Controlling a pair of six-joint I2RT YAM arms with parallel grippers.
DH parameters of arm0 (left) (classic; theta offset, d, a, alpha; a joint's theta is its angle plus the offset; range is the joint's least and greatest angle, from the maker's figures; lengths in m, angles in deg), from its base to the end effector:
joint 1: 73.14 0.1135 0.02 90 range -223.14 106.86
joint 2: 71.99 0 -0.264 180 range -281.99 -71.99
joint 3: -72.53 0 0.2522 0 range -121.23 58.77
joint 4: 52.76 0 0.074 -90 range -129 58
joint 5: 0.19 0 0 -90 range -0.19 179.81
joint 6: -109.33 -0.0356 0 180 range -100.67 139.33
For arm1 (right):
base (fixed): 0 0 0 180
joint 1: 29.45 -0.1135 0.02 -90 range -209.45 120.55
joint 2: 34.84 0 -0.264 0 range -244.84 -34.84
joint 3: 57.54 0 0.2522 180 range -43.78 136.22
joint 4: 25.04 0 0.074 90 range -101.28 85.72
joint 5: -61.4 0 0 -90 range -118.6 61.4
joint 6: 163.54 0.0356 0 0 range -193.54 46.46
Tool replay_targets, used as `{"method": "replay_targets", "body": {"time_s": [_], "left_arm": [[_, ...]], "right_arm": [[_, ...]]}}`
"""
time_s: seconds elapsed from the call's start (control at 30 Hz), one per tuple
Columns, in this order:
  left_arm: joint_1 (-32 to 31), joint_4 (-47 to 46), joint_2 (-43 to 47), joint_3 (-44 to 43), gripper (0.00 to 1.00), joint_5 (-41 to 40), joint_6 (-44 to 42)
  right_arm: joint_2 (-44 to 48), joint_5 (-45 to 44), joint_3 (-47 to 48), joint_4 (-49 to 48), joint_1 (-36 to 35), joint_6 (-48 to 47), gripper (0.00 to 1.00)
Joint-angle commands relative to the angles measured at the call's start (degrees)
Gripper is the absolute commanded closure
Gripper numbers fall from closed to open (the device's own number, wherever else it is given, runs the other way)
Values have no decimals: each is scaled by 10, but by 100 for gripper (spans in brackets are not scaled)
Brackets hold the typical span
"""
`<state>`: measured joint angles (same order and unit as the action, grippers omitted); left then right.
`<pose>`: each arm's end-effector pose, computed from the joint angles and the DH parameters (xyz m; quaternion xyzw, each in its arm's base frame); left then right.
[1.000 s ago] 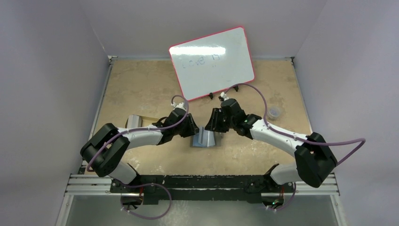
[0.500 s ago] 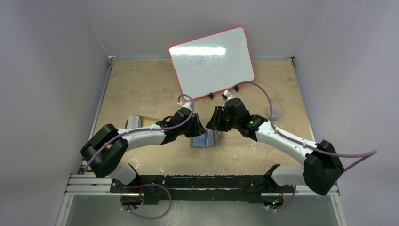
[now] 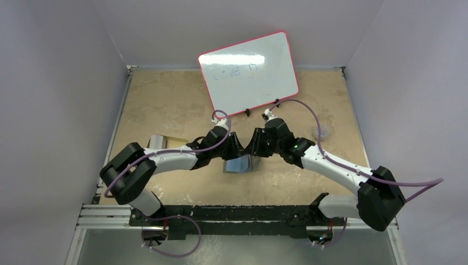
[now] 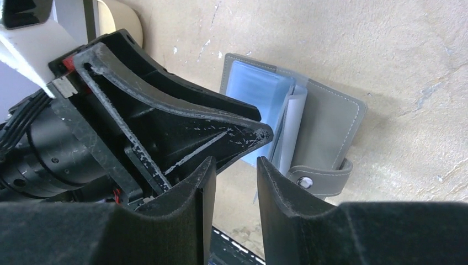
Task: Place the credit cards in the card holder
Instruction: Insert the credit card into the card holder.
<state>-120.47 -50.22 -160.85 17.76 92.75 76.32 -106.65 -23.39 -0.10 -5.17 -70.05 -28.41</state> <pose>0.2098 -0.2303 0.1707 -0.0637 0.8910 -0.3686 0.2573 0.2047 0.1797 0.2401 0.0137 0.8832 0.3472 0.3151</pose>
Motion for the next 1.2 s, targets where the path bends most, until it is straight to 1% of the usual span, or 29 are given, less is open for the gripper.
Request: {"method": "replay_targets", "body": {"time_s": [0.0,0.17,0.3,0.4,0.47,0.77,0.93,1.07,1.17], "left_arm": [[-2,-51,-21,-15,67,17,13],[-2,-64,-38,-14,68,23,16],[-2,-35,-31,-24,70,5,6],[-1,-2,-18,-32,70,-25,-2],[-1,3,-13,-33,70,-35,-6],[-1,-4,-39,-41,71,-25,-3],[3,48,-26,-55,72,-49,-14],[20,103,10,-57,71,-83,-27],[44,150,50,-57,66,-103,-43]], "right_arm": [[22,-14,-6,-18,-2,8,65],[26,-9,-21,-26,-2,12,65],[27,-2,-34,-35,-3,17,66],[22,0,-38,-41,-3,17,66],[15,3,-38,-43,-4,17,66],[2,11,-29,-59,-20,26,67],[-22,-4,-33,-54,-27,31,68],[-30,-32,-39,-42,-27,30,68],[-46,-40,-45,-37,-27,30,68]]}}
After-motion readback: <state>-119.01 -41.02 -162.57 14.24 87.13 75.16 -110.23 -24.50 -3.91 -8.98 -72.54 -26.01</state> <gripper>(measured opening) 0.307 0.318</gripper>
